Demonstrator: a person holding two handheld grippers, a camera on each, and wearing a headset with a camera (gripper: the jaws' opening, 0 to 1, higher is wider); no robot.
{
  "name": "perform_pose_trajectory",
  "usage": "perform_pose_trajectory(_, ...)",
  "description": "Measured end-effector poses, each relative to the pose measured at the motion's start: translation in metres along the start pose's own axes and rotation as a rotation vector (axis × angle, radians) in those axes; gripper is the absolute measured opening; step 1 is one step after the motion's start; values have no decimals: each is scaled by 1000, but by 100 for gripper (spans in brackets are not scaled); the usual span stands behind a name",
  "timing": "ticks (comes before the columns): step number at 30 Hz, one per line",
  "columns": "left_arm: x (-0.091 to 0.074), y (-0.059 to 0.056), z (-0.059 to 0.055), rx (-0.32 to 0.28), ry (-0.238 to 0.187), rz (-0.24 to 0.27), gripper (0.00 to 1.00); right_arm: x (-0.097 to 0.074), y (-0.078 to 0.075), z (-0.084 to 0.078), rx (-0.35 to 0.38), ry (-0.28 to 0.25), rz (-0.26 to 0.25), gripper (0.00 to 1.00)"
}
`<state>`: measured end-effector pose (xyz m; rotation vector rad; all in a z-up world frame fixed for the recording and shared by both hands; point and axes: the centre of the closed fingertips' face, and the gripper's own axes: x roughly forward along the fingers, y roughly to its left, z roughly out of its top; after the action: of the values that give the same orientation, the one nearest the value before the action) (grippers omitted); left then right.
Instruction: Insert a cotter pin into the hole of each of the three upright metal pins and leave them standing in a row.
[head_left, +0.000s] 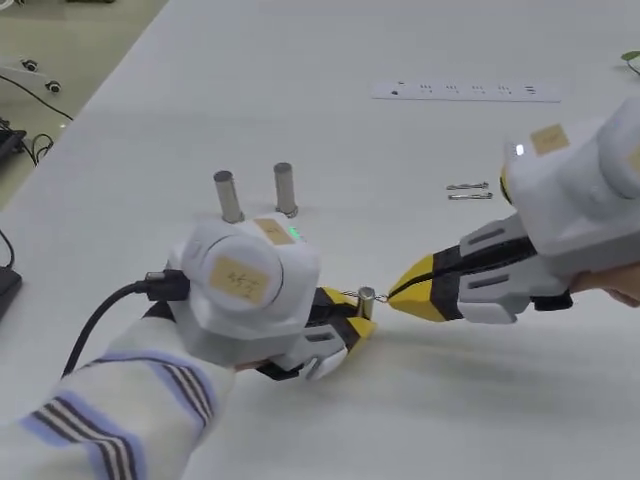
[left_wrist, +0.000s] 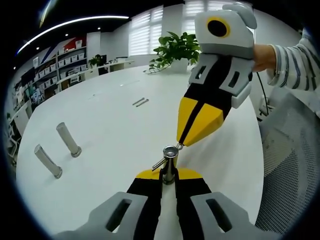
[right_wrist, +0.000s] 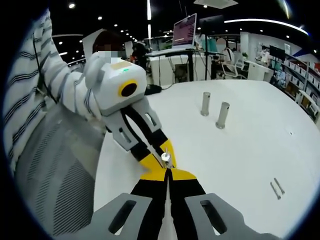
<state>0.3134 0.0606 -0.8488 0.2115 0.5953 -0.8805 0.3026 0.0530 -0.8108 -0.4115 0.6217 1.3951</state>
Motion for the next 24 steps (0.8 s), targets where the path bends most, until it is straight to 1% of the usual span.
perform_pose_trajectory(7, 0, 0, 0, -16, -6, 6, 7, 3, -2, 6, 5, -17, -4, 3)
perform_pose_trajectory(12, 0, -1, 0, 0, -6, 5, 7, 3, -3, 4, -7, -12, -8, 4)
perform_pose_trajectory(14, -1, -1, 0, 9, -7, 6, 7, 1, -4, 2, -10, -8, -14, 6)
perform_pose_trajectory(17, -1, -1, 0, 12, -10, 6, 7, -2, -4, -3, 5, -5, -23, 9)
perform_pose_trajectory(22, 0, 0, 0, 20, -14, 11, 7, -7, -3, -10, 28, -15, -34, 13)
perform_pose_trajectory(24, 0, 0, 0, 18, -15, 13, 7, -9, -3, -12, 35, -25, -46, 16)
